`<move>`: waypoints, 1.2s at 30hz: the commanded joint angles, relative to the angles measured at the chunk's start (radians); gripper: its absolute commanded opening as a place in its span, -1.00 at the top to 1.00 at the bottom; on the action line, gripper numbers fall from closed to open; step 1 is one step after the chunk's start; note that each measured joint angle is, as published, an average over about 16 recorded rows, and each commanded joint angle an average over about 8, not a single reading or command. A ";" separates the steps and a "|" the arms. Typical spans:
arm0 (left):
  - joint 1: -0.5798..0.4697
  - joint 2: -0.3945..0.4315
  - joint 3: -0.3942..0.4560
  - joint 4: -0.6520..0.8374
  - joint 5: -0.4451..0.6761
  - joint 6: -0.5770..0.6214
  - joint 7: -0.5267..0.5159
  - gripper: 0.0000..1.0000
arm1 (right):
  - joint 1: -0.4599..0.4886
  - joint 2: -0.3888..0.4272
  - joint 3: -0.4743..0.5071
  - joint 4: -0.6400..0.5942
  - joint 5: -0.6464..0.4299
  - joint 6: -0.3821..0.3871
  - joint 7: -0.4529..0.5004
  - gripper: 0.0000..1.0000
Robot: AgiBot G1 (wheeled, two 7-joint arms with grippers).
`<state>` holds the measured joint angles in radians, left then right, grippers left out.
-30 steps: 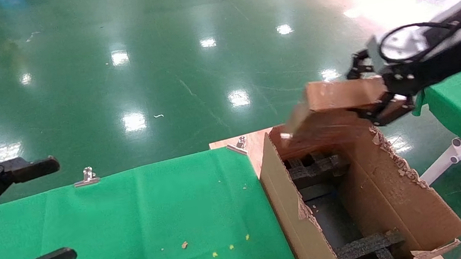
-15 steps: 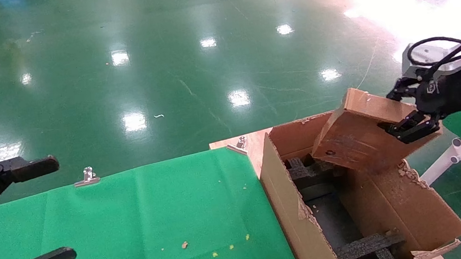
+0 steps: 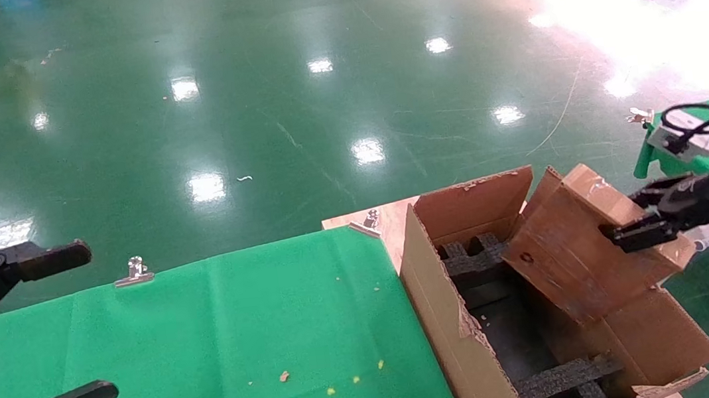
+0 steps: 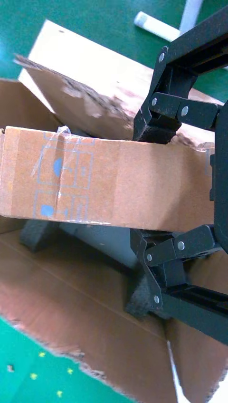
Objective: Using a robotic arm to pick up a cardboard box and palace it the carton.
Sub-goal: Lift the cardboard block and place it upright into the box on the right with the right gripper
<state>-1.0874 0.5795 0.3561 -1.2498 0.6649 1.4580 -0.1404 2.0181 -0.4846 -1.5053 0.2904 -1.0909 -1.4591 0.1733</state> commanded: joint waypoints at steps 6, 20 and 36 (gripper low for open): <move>0.000 0.000 0.000 0.000 0.000 0.000 0.000 -1.00 | -0.024 0.011 0.004 -0.004 0.017 0.008 0.013 1.00; 0.000 0.000 0.000 0.000 0.000 0.000 0.000 -1.00 | -0.045 -0.035 -0.004 -0.054 0.013 0.057 0.150 1.00; 0.000 0.000 0.000 0.000 0.000 0.000 0.000 -1.00 | -0.104 -0.108 -0.045 -0.077 -0.034 0.185 0.494 1.00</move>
<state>-1.0874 0.5794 0.3562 -1.2496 0.6647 1.4579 -0.1403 1.9125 -0.5888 -1.5484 0.2223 -1.1217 -1.2712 0.6576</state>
